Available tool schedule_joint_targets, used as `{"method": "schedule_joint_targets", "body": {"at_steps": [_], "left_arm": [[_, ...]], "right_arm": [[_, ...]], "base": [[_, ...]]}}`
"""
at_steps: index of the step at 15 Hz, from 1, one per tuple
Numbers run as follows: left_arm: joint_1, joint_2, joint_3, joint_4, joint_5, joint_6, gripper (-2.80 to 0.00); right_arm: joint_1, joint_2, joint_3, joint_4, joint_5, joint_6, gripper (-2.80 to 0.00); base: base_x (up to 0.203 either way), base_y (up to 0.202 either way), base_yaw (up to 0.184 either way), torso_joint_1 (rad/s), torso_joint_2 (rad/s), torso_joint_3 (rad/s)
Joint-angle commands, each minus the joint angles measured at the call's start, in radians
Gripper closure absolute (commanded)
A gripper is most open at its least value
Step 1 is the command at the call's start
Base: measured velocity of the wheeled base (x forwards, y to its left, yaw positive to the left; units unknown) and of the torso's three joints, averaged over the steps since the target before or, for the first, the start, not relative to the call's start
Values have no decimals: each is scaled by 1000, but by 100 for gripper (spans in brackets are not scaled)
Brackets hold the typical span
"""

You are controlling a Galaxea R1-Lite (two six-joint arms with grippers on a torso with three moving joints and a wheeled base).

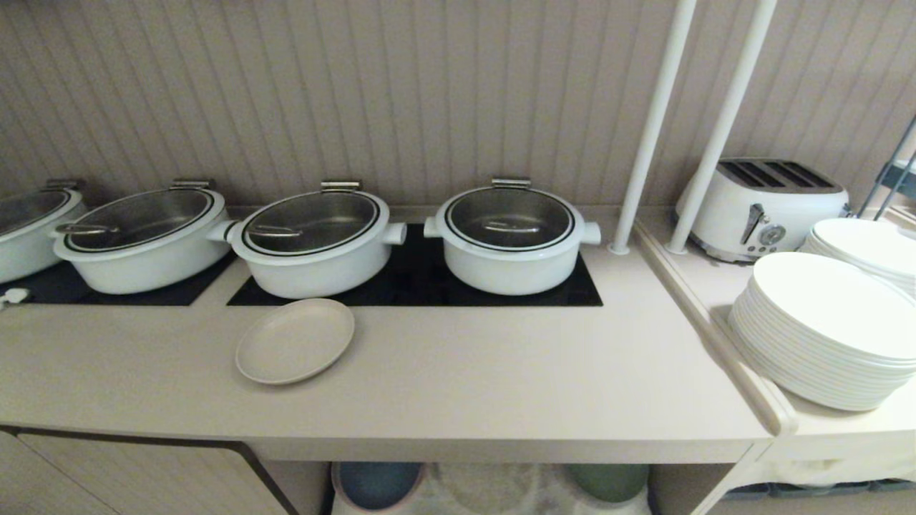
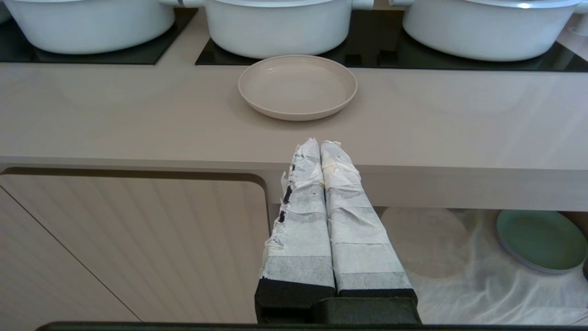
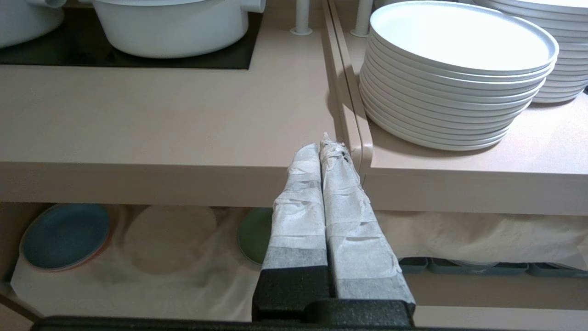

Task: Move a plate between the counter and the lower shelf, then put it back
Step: Pick up the plate

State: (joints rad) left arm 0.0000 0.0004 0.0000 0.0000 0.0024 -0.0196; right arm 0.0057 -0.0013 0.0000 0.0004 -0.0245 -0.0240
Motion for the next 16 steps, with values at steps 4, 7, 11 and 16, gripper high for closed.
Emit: {"method": "schedule_joint_targets", "body": {"at_steps": [4, 7, 11, 16], "left_arm": [[0, 0, 0, 0, 1, 0, 0], [0, 0, 0, 0, 1, 0, 0], [0, 0, 0, 0, 1, 0, 0], [0, 0, 0, 0, -1, 1, 0]], "right_arm": [[0, 1, 0, 0, 0, -1, 0], [0, 1, 0, 0, 0, -1, 0], [0, 1, 0, 0, 0, -1, 0], [0, 1, 0, 0, 0, -1, 0]], "base": [[0, 0, 0, 0, 0, 0], [0, 0, 0, 0, 0, 0], [0, 0, 0, 0, 0, 0], [0, 0, 0, 0, 0, 0]]}}
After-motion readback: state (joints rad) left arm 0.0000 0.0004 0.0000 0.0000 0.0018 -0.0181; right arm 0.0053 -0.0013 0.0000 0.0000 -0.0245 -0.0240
